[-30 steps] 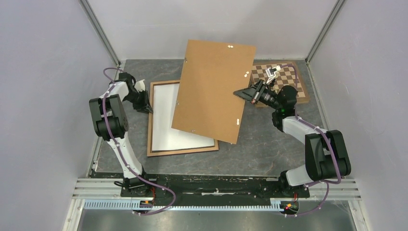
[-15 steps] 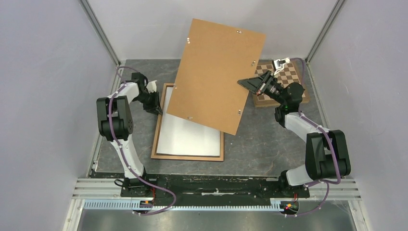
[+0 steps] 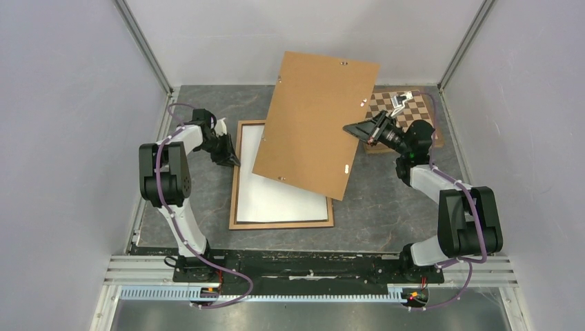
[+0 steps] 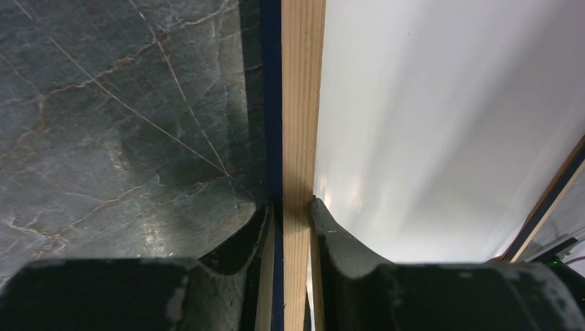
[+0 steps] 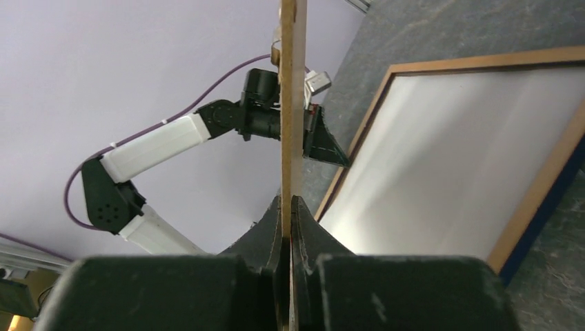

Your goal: Put the photo into the frame

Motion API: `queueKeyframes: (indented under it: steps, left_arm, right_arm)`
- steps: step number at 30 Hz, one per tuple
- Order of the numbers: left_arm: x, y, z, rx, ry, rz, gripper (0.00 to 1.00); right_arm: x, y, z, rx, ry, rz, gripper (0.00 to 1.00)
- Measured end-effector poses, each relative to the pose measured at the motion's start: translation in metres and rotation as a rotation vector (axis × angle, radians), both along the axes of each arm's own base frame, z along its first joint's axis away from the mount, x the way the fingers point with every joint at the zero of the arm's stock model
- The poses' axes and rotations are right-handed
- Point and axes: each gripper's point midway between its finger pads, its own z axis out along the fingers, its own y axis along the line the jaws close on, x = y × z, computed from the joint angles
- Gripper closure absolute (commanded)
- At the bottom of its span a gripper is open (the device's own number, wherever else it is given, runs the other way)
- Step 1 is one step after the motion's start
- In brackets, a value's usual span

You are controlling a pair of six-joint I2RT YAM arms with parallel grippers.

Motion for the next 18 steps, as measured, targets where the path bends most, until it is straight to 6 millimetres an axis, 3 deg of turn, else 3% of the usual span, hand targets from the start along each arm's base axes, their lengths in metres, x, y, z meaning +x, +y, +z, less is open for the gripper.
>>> queueKeyframes:
  steps: [6, 13, 18]
  left_arm:
    - [-0.001, -0.006, 0.000, -0.036, -0.005, 0.024, 0.83]
    - [-0.003, -0.010, 0.001, -0.055, -0.004, 0.031, 0.51]
    - [-0.008, -0.017, 0.006, -0.077, 0.006, 0.028, 0.39]
  right_arm:
    - [-0.001, -0.001, -0.021, -0.060, 0.022, -0.004, 1.00]
    - [-0.008, 0.000, -0.047, -0.100, 0.075, 0.003, 1.00]
    - [-0.013, 0.008, -0.054, -0.110, 0.092, 0.029, 1.00]
